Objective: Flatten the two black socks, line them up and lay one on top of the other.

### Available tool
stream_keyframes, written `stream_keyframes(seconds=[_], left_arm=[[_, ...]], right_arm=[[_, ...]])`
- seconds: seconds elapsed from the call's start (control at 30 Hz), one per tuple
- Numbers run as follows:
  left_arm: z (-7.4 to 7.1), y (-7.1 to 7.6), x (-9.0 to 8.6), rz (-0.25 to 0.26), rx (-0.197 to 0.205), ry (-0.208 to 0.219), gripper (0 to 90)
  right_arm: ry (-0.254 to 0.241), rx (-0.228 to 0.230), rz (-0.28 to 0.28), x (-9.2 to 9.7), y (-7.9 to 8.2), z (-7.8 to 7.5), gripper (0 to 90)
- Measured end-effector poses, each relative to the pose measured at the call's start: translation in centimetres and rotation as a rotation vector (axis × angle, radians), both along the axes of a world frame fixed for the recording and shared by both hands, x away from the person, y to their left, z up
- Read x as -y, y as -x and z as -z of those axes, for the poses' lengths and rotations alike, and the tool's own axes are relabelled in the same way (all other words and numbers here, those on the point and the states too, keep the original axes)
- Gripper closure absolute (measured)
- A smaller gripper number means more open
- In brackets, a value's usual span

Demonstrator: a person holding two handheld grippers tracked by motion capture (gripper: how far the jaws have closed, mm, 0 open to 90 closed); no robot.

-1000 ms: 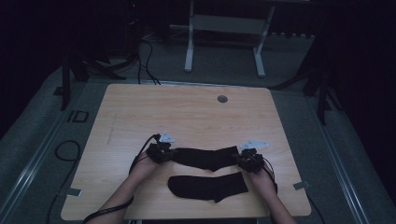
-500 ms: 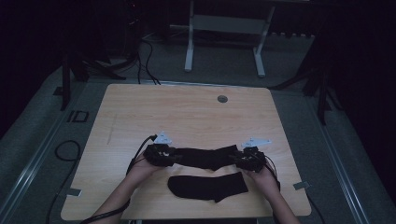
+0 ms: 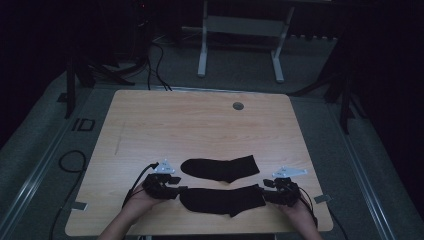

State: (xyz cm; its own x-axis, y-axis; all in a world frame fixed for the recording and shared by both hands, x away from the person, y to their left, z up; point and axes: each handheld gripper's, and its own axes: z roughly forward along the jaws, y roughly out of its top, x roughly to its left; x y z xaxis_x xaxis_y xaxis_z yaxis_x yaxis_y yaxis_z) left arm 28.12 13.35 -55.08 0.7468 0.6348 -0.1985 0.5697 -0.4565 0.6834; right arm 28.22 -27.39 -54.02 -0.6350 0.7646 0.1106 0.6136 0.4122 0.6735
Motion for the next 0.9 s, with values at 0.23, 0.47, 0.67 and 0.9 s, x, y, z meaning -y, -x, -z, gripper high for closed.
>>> stream_keyframes(seconds=[0.23, 0.47, 0.67, 0.9], left_arm=[[1.2, 0.4, 0.7, 0.017, -0.023, -0.019, 58.7], [1.2, 0.7, 1.4, 0.032, -0.011, -0.042, 79.6], [0.8, 0.8, 1.3, 0.022, -0.016, -0.031, 85.8], [-2.6, 0.0, 0.2, 0.0, 0.021, -0.003, 86.0]], right_arm=[[0.001, -0.029, 0.006, 0.2, 1.3, 1.3, 53.8], [0.05, 0.013, -0.018, -0.7, 2.0, 1.6, 75.2], [0.059, 0.015, -0.033, -1.3, 2.3, 1.2, 84.5], [-0.042, 0.072, -0.051, -1.3, 1.7, -2.2, 84.7]])
